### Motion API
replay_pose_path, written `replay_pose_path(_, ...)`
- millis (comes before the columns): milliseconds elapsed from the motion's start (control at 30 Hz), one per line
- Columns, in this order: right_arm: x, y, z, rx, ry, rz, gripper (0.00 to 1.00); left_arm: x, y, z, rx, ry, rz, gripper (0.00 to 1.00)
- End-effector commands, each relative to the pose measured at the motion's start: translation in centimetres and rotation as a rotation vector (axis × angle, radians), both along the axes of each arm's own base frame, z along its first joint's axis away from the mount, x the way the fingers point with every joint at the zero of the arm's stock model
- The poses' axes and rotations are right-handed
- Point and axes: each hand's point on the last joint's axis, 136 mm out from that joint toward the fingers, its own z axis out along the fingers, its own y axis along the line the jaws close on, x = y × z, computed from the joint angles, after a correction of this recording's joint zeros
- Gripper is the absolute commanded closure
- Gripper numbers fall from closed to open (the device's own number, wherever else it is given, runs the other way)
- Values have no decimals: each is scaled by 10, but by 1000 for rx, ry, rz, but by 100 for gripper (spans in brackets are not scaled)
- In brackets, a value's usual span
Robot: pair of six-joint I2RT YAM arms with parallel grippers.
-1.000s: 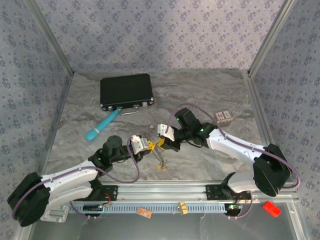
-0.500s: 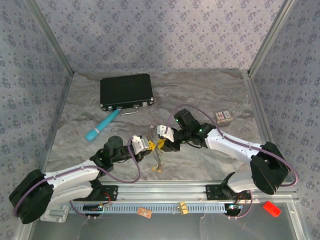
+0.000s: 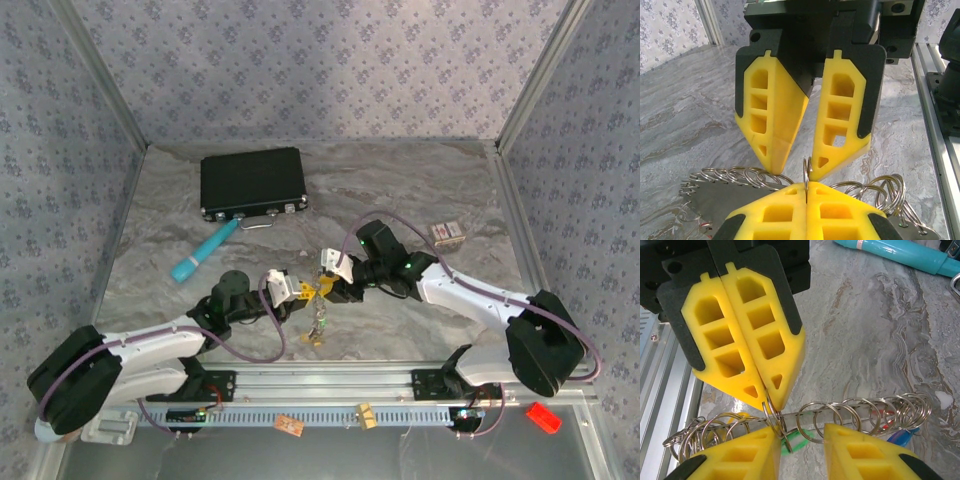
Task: Put the keys on the keyring
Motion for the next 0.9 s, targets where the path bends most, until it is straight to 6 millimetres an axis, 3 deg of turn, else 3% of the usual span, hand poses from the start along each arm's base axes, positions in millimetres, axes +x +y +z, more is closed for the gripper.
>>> replay_pose_path(0,-3,2,8,44,10,15,72,-5,-3,25,-78,-48,-35,100)
replay_pose_path(167,-8,6,13,75,32,40,80,-5,-3,25,-80,-47,-38,100)
replay_pose_path(333,-9,6,14,78,39,50,100,-6,-3,28,-92,-49,-43,100)
replay_pose_path(400,-7,4,14,58,31,43,100,-2,-2,27,-80,-37,-17,97)
replay_pose_path(500,-5,-1,11,-22,-21,27,100,6,0,20,-12,-16,24,76)
replay_pose_path(667,-4,-9,0,-225,-121,39,100,5,3,13,76,-1,25,74)
replay_pose_path(867,-3,-1,17,-191,-157,36,100,0,2,11,84,14,-2,74)
